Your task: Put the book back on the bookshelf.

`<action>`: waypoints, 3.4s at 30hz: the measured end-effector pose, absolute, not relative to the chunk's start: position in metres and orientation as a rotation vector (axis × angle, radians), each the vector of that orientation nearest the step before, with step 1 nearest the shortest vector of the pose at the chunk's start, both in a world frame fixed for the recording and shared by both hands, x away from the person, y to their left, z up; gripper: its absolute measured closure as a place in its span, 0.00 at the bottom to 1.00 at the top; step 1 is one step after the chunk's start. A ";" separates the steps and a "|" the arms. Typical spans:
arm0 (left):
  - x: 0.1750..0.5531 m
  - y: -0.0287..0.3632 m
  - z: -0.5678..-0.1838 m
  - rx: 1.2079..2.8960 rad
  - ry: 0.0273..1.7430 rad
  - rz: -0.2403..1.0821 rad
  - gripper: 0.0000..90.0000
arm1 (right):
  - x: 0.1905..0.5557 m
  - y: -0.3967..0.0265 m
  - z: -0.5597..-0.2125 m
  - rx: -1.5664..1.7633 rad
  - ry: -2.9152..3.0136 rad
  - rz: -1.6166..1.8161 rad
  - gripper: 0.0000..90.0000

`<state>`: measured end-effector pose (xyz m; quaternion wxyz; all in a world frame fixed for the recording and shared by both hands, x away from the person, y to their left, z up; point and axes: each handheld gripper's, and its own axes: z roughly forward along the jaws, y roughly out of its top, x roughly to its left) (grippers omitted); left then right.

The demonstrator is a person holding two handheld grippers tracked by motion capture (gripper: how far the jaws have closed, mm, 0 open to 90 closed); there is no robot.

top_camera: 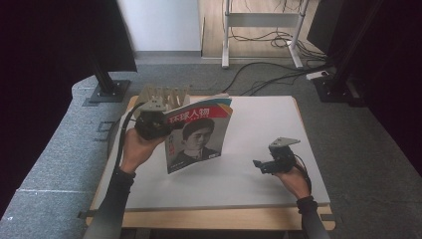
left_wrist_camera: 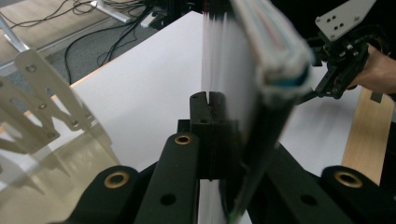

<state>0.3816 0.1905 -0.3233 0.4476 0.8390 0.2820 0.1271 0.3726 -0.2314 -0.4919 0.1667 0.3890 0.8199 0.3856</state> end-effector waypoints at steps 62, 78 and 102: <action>0.403 0.326 -0.309 1.843 1.200 0.618 0.97 | 0.369 -0.233 -0.536 1.158 2.329 1.018 0.06; 0.446 0.310 -0.333 1.734 1.203 0.655 0.96 | 0.369 -0.233 -0.536 1.157 2.328 1.019 0.06; 0.452 0.324 -0.334 1.818 1.280 0.488 0.97 | 0.369 -0.233 -0.536 1.157 2.327 1.017 0.06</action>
